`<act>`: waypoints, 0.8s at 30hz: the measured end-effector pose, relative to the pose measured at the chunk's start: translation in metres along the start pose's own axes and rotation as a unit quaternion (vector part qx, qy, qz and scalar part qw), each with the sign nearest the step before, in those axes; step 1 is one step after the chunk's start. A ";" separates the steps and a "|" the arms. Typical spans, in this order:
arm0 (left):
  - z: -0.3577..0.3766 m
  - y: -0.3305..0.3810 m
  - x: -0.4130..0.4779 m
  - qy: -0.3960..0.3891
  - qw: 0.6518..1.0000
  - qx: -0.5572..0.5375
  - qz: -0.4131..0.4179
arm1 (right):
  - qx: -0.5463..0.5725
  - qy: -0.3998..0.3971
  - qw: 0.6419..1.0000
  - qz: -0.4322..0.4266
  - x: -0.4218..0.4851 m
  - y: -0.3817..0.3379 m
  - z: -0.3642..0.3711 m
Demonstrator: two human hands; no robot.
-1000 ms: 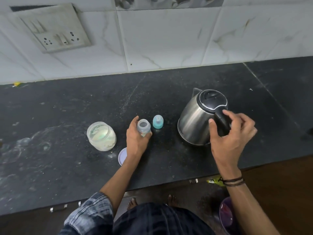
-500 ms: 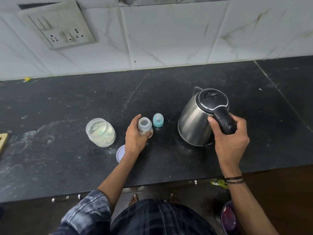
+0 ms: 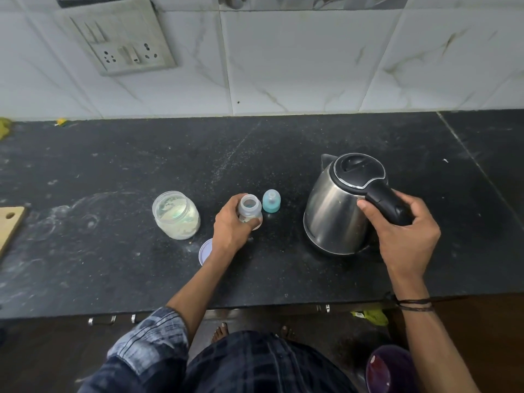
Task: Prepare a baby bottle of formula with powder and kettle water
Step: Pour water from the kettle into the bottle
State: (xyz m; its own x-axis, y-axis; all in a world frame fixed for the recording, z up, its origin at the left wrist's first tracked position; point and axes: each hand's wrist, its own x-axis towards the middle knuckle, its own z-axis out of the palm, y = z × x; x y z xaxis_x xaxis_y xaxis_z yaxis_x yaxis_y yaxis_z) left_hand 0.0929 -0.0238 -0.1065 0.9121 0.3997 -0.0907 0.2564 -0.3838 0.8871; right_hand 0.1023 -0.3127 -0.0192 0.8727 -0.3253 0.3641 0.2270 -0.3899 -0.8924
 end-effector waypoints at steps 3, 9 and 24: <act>-0.001 -0.001 0.001 -0.006 1.000 -0.003 -0.008 | 0.004 -0.039 0.999 -0.013 0.005 -0.005 -0.003; 0.003 0.003 -0.001 -0.028 0.999 0.002 -0.016 | 0.000 -0.144 0.989 -0.033 0.021 -0.012 -0.015; -0.011 0.007 0.002 -0.033 0.999 0.018 -0.015 | -0.025 -0.350 0.934 -0.072 0.061 -0.052 0.021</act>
State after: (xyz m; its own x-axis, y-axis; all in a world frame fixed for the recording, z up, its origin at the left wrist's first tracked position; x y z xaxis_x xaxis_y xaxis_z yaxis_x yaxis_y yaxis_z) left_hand 0.0931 -0.0170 -0.0956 0.9227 0.3559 -0.1480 0.2946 -0.4034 0.8663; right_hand 0.1532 -0.2944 0.0435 0.9076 0.3692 0.1999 0.3581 -0.4324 -0.8275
